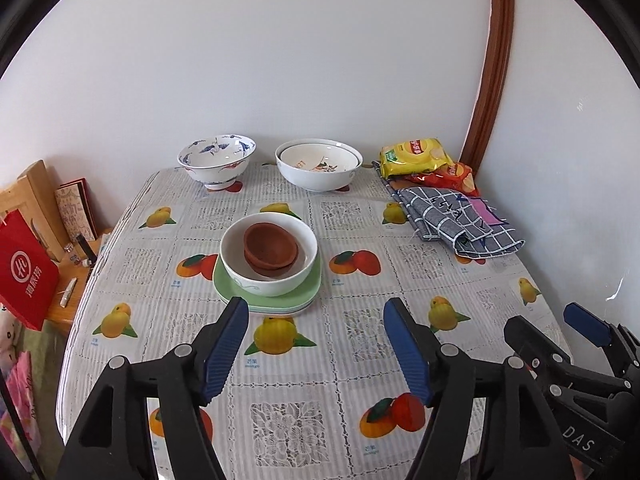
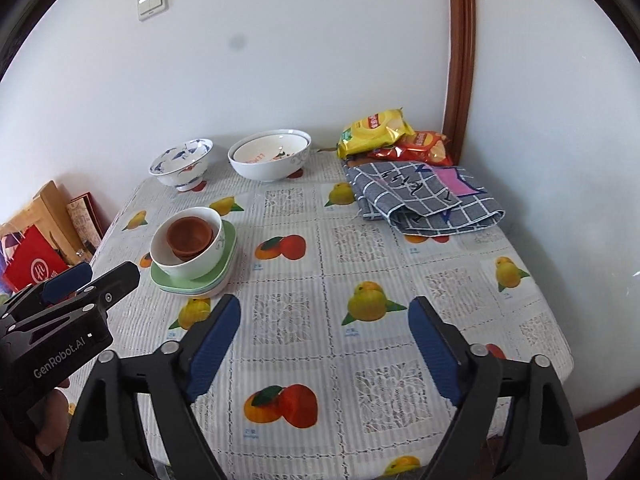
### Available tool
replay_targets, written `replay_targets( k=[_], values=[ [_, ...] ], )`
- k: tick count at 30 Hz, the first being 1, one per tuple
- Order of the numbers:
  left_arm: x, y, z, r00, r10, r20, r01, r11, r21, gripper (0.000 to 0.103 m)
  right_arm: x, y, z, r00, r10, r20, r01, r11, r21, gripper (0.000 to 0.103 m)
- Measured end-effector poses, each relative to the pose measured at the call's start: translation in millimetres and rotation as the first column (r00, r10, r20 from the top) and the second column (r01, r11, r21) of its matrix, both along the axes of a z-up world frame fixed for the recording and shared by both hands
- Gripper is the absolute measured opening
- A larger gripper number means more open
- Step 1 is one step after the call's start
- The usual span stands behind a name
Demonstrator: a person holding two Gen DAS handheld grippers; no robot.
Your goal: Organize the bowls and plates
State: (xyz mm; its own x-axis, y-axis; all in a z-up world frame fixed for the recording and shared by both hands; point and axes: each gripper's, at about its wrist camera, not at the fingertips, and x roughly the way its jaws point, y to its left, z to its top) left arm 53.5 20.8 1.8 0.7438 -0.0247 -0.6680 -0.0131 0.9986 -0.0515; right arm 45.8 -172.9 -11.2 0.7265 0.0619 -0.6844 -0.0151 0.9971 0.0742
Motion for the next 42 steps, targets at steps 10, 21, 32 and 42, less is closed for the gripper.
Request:
replay_targets(
  k=[10, 21, 32, 42],
  values=[
    [-45.2, -27.4, 7.5, 0.999, -0.010, 0.043, 0.009, 1.000, 0.027, 0.073, -55.7, -28.7, 8.5, 0.999, -0.029, 0.045, 0.029, 1.000, 0.004, 0.096],
    [-66.6, -28.1, 14.2, 0.998, -0.004, 0.070, 0.003, 1.000, 0.019, 0.076, -80.6, -34.1, 9.5, 0.997, -0.052, 0.059, 0.054, 0.998, -0.022, 0.096],
    [-72.6, -23.7, 13.6, 0.997, 0.005, 0.073, -0.005, 1.000, 0.008, 0.078, -86.7, -28.6, 12.5, 0.997, -0.038, 0.073, 0.040, 0.999, -0.026, 0.096],
    [-75.1, -22.3, 13.5, 0.997, 0.010, 0.075, -0.011, 1.000, 0.009, 0.078, -91.8, -24.9, 15.9, 0.995, -0.030, 0.092, 0.033, 0.999, -0.032, 0.096]
  ],
)
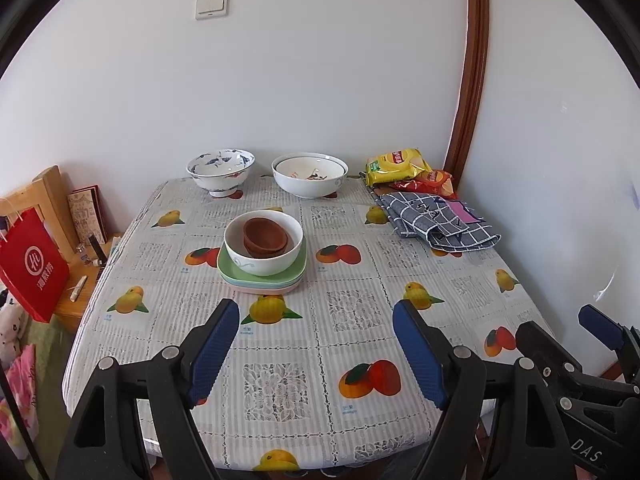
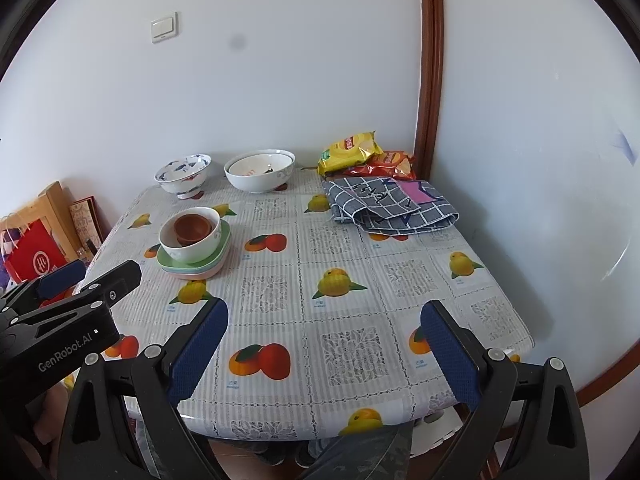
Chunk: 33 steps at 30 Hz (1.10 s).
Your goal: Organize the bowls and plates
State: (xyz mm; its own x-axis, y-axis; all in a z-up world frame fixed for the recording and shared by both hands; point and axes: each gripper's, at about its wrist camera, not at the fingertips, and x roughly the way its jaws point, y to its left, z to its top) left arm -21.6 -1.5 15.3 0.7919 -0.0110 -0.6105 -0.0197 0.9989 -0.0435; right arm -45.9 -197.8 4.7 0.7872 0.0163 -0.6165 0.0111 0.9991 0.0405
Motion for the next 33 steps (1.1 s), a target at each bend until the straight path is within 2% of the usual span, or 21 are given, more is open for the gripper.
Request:
replay_targets(
  k=[9, 33],
  values=[
    [0.0, -0.4, -1.1, 1.000, 0.001, -0.005, -0.001, 1.000, 0.003, 0.078, 1.5, -5.3, -1.2, 1.000, -0.004, -0.008, 0.004, 1.000, 0.028, 0.096],
    [0.4, -2.4, -3.7, 1.000, -0.003, -0.011, 0.003, 1.000, 0.009, 0.078, 0.0, -8.0, -1.5, 1.000, -0.008, -0.003, 0.008, 1.000, 0.028, 0.096]
  ],
)
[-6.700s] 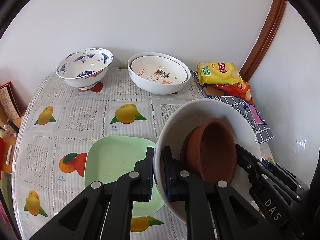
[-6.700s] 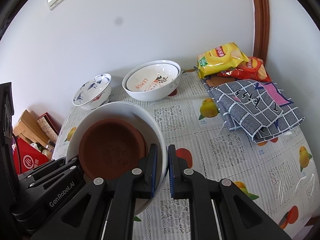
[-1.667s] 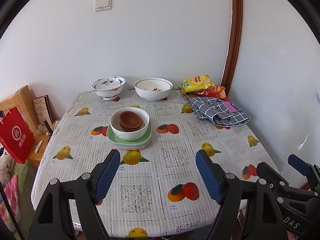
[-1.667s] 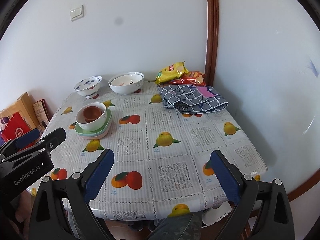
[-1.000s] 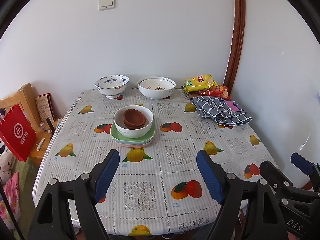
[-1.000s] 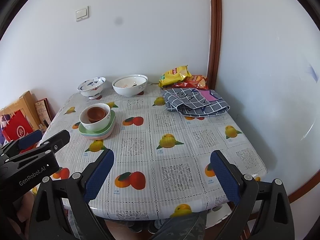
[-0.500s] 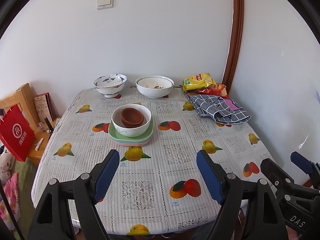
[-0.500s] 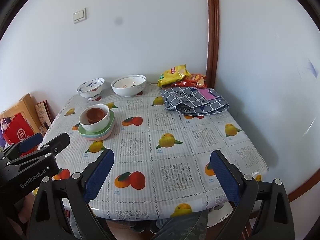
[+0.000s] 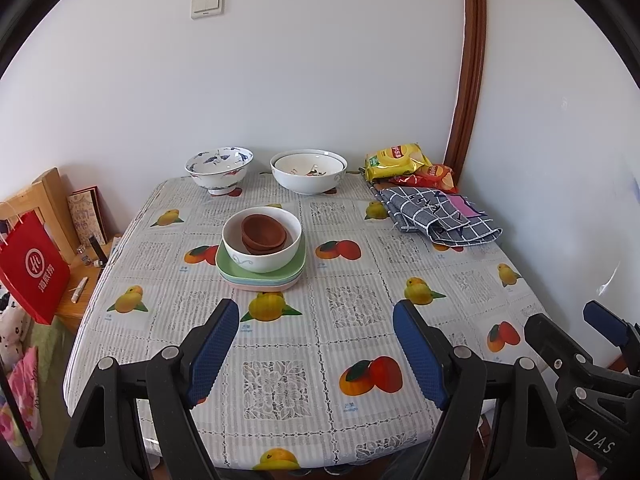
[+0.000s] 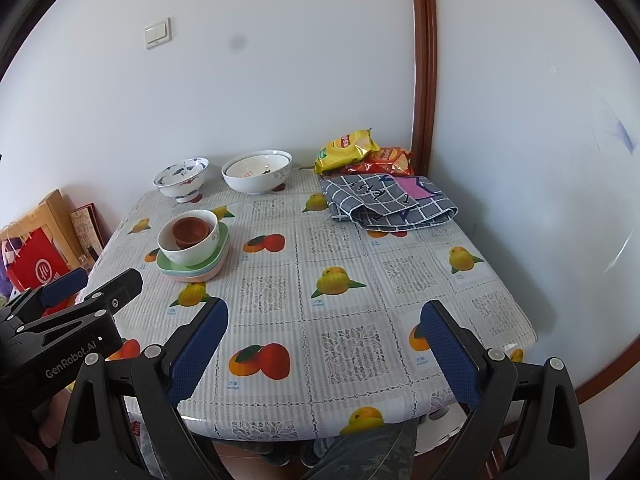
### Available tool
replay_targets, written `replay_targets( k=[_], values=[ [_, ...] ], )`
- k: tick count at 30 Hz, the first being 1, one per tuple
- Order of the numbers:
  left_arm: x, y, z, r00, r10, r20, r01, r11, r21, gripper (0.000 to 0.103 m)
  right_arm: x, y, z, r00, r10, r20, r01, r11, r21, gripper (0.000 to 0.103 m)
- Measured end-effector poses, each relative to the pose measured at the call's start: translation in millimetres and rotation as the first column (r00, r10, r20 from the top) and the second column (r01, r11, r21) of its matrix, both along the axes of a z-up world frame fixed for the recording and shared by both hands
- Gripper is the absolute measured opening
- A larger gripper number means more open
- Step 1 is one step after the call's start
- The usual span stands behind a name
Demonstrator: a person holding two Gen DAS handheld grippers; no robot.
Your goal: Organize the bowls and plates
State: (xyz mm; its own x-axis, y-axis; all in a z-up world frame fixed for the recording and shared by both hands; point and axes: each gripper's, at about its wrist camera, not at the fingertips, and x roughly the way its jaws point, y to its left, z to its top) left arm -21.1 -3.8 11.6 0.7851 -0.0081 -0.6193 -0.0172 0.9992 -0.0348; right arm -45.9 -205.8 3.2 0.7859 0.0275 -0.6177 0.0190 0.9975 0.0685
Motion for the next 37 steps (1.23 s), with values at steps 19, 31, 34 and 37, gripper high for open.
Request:
replay_targets(
  k=[19, 31, 34, 37],
  values=[
    [-0.1, -0.3, 0.3, 1.000, -0.001, 0.001, 0.001, 1.000, 0.001, 0.078, -0.3, -0.6, 1.2, 1.000, -0.001, 0.004, 0.001, 1.000, 0.006, 0.096],
    [-1.6, 4.1, 0.8, 1.000, 0.004, 0.007, -0.004, 1.000, 0.010, 0.078, 0.4, 2.5, 3.0, 1.000, 0.000, 0.008, 0.000, 1.000, 0.008, 0.096],
    [-0.9, 4.5, 0.3, 1.000, 0.008, 0.005, -0.008, 1.000, 0.011, 0.078, 0.5, 4.2, 3.2, 1.000, 0.002, 0.009, -0.002, 1.000, 0.009, 0.096],
    [1.7, 3.6, -2.2, 1.000, 0.002, 0.007, -0.003, 1.000, 0.022, 0.078, 3.1, 6.4, 1.3, 1.000, 0.005, 0.010, -0.005, 1.000, 0.013, 0.096]
  ],
)
